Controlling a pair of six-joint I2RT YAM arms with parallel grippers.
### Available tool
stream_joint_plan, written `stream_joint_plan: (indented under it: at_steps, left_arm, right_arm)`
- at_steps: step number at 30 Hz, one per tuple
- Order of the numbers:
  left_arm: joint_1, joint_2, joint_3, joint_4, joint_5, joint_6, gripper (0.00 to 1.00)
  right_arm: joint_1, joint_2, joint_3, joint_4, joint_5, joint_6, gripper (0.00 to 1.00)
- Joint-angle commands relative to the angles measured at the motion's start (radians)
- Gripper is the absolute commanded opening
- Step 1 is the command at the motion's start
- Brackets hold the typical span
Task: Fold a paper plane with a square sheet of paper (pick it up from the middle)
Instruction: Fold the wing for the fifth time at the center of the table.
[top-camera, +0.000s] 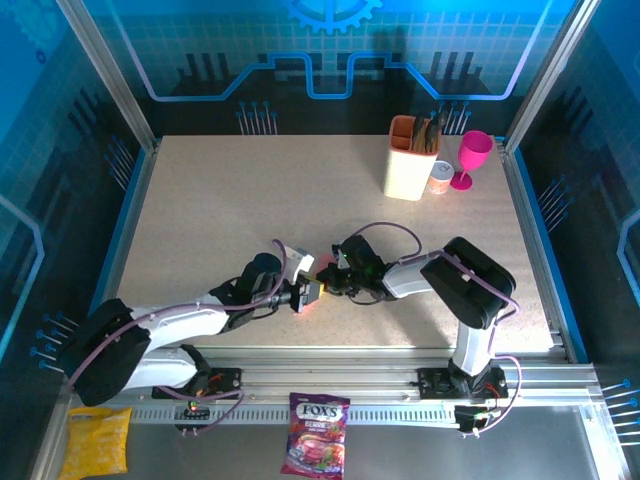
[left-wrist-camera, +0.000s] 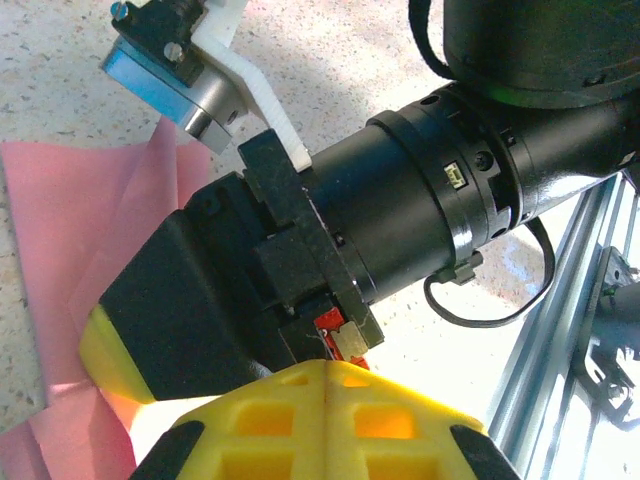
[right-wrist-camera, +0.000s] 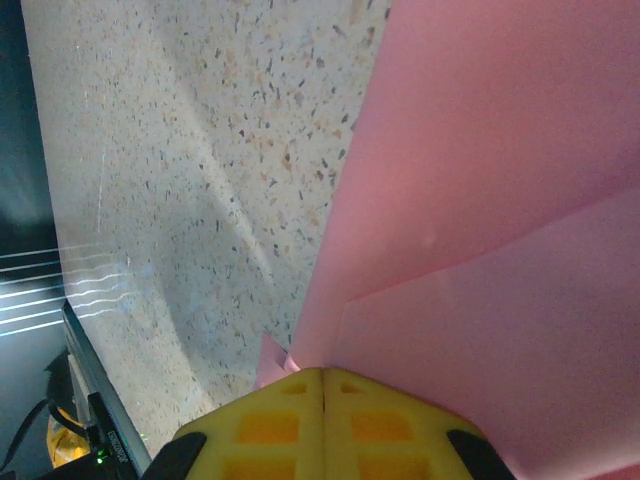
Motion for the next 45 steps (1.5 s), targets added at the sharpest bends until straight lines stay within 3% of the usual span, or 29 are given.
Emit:
stream_joint_plan:
  at_steps: [1, 4, 8, 18, 31, 45]
  left_arm:
    - [-0.029, 0.125, 0.022, -0.017, 0.064, 0.013, 0.00]
    - [-0.030, 0.149, -0.006, 0.038, 0.037, -0.011, 0.00]
    - [-0.030, 0.064, -0.138, 0.200, -0.115, -0.118, 0.00]
    - [-0.032, -0.092, -0.108, -0.056, -0.072, -0.065, 0.00]
    - [-0.056, 0.085, 0.054, -0.162, -0.028, 0.051, 0.00]
    - [-0.037, 0.197, 0.015, -0.064, -0.154, 0.009, 0.00]
  right_arm:
    - [0.018, 0.064, -0.021, -0.127, 0.098, 0.013, 0.00]
    - [0.018, 0.072, -0.022, -0.122, 0.092, 0.017, 0.00]
    - [0.018, 0.077, -0.029, -0.108, 0.091, 0.025, 0.00]
    - [0.019, 0.087, -0.031, -0.108, 0.091, 0.029, 0.00]
    - [0.018, 0.087, -0.031, -0.116, 0.094, 0.035, 0.00]
    - [0.012, 0.104, -0.038, -0.124, 0.091, 0.043, 0.00]
